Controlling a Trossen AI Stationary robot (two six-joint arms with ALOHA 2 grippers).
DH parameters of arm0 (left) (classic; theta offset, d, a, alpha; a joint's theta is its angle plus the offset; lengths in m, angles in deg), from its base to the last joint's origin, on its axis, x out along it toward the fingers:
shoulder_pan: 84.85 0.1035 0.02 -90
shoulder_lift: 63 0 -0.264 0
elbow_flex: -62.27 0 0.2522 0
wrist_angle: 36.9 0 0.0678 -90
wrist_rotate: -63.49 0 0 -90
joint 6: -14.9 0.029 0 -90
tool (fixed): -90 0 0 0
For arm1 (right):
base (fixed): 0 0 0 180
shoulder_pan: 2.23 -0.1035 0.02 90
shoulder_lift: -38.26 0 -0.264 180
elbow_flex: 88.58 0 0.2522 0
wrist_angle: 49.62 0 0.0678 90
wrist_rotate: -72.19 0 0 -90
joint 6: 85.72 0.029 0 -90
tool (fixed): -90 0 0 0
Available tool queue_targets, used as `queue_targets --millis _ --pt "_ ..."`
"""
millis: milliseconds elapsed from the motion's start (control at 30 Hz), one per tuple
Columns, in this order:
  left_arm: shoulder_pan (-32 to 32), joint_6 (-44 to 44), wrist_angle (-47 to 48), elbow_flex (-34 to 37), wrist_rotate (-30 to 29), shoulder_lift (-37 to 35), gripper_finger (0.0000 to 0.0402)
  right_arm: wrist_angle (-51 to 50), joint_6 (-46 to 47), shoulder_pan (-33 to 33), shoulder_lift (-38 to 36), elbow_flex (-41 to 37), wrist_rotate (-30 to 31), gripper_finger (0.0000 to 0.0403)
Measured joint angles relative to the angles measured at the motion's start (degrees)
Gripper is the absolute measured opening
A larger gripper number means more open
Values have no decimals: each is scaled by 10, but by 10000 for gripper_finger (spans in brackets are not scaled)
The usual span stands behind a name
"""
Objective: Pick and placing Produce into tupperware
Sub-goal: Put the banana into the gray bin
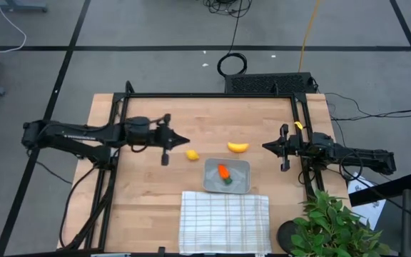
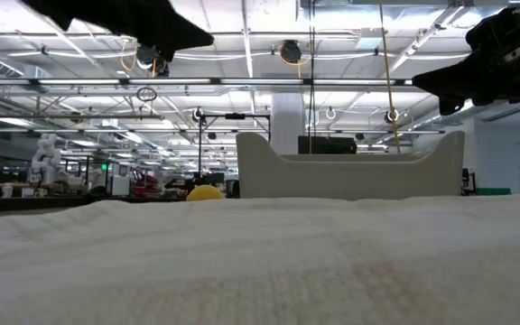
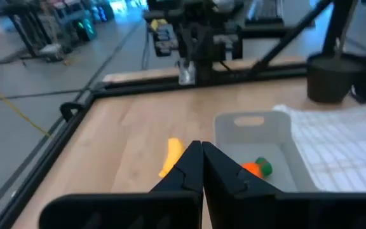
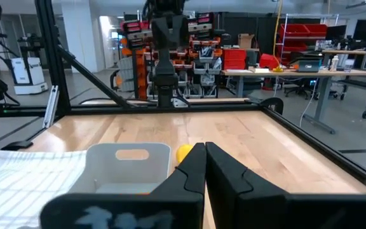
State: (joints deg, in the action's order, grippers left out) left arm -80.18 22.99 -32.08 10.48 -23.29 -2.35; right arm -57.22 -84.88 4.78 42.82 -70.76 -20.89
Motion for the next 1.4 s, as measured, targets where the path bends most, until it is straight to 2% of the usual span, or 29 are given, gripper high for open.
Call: queue_targets --millis 200,467,633,1233,1400 --pt "19 -8 -85 102 -26 -35 0 -4 0 0 0 0 0 0" --pt "26 12 -185 186 -33 -35 0 3 -13 0 0 0 0 0" --pt "26 4 -214 217 -35 -33 0 21 -40 0 0 0 0 0" --pt "26 7 -227 227 -30 -33 6 3 -49 0 0 0 2 0" --pt "26 5 -226 227 -31 -33 2 -33 -6 0 0 0 2 0"
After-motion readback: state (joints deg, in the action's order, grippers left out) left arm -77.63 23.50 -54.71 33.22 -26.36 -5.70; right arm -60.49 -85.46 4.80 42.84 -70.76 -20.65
